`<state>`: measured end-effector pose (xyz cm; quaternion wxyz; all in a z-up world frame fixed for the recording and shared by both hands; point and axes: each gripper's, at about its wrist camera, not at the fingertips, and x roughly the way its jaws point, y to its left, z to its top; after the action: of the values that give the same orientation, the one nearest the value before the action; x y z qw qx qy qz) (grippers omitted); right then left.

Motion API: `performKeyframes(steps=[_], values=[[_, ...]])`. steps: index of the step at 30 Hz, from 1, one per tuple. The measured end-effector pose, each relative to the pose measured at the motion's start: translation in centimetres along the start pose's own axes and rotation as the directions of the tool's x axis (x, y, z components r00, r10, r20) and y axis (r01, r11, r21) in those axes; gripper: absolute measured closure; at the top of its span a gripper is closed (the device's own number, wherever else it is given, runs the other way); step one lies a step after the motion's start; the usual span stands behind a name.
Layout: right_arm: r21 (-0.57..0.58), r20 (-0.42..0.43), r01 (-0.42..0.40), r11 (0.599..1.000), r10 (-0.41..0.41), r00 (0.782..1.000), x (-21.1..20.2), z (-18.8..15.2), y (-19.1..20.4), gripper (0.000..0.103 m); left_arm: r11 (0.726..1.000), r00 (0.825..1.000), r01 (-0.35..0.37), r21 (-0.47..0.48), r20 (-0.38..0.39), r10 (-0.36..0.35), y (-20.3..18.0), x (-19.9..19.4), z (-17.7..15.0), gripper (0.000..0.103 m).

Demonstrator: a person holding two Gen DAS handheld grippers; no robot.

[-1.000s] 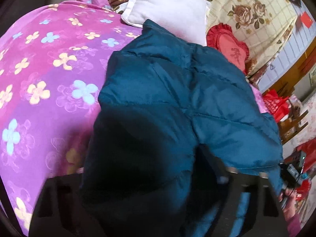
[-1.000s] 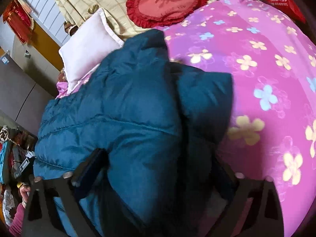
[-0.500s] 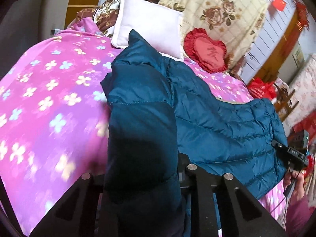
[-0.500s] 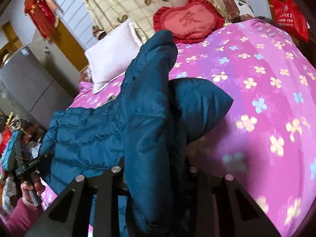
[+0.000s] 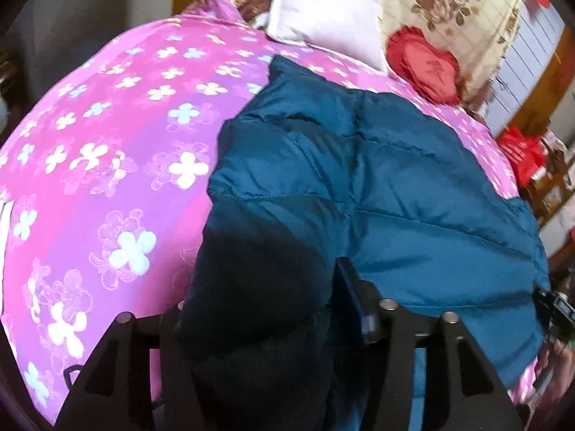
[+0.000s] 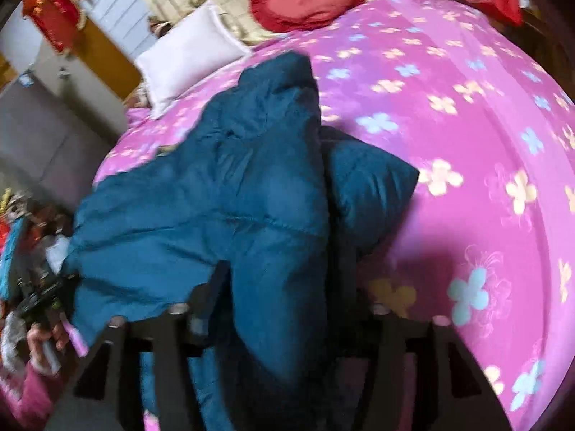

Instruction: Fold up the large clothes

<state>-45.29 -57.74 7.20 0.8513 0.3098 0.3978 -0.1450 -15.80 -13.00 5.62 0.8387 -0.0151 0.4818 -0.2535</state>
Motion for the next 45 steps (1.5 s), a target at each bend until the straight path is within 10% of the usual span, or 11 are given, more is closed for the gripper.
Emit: performKeyframes(steps=[8, 15, 34, 45], values=[[-0.045, 0.077, 0.167, 0.985, -0.163, 0.984, -2.4, -0.9, 2.3, 0.028, 0.992, 0.987, -0.130, 0.003, 0.097, 0.129, -0.9, -4.6, -1.5, 0.064], [-0.139, 0.208, 0.207, 0.968, -0.176, 0.962, -7.6, -3.5, 6.4, 0.017, 0.961, 0.934, -0.276, 0.029, 0.245, 0.261, -1.8, -9.1, -3.7, 0.064], [-0.310, 0.300, 0.149, 0.939, -0.052, 0.952, -7.6, -10.7, 18.3, 0.013, 0.946, 0.900, -0.313, 0.079, 0.342, 0.270, -8.3, -12.4, -8.8, 0.064], [-0.329, 0.318, 0.180, 0.927, -0.071, 0.945, -6.6, -12.6, 19.6, 0.007, 0.950, 0.909, -0.292, 0.113, 0.343, 0.239, -10.9, -11.7, -10.7, 0.064]])
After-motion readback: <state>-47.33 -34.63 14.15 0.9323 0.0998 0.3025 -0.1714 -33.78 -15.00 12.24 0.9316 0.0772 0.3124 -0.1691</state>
